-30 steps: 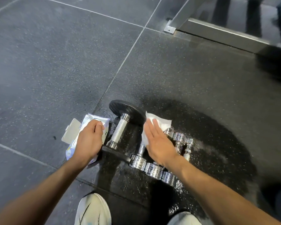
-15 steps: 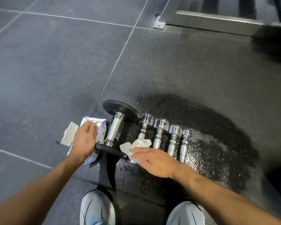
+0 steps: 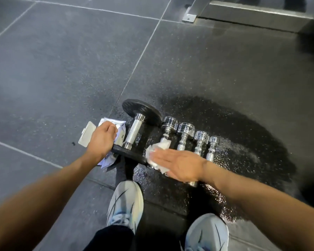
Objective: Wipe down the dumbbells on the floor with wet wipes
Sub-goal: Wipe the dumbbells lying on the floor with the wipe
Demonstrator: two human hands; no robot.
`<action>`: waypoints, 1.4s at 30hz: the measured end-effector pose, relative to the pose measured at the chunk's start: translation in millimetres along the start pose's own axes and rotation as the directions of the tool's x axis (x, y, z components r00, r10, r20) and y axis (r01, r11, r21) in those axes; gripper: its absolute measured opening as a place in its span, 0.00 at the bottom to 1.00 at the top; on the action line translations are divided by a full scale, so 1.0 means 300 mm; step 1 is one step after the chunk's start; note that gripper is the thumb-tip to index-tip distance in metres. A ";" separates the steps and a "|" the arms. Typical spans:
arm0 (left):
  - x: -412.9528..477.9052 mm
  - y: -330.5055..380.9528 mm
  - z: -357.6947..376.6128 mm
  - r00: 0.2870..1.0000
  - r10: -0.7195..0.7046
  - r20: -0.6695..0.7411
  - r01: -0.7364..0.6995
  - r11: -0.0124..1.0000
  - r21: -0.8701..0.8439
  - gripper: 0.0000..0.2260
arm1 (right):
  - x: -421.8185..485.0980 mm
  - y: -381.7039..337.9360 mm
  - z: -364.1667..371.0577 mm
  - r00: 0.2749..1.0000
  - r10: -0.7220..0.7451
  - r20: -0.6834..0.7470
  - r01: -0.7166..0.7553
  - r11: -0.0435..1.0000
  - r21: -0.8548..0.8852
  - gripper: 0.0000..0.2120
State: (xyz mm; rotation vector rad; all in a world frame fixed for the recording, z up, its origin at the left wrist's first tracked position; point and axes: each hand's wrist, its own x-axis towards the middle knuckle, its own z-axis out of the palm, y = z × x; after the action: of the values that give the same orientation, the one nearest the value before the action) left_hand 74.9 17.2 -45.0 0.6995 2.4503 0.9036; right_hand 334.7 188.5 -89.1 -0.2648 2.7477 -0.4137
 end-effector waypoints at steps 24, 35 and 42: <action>-0.017 0.470 -0.042 0.152 -0.227 0.962 -0.973 0.138 0.186 0.14 | 0.002 0.083 -0.350 0.967 -0.110 0.230 0.152 0.973 -0.174 0.31; -0.144 0.339 0.217 0.211 0.088 0.973 -0.974 0.100 0.202 0.11 | 0.038 0.139 -0.103 0.998 0.061 0.006 -0.061 0.995 0.078 0.34; -0.225 0.306 0.231 0.526 0.144 0.838 -0.841 0.229 0.489 0.13 | 0.050 0.038 -0.090 0.998 0.047 -0.029 -0.033 0.930 0.365 0.42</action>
State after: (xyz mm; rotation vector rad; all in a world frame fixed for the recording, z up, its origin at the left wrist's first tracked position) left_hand 193.5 70.3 -15.1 1.9716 1.7540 -0.6499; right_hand 309.4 202.5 -73.1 -0.1052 2.6382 -0.9115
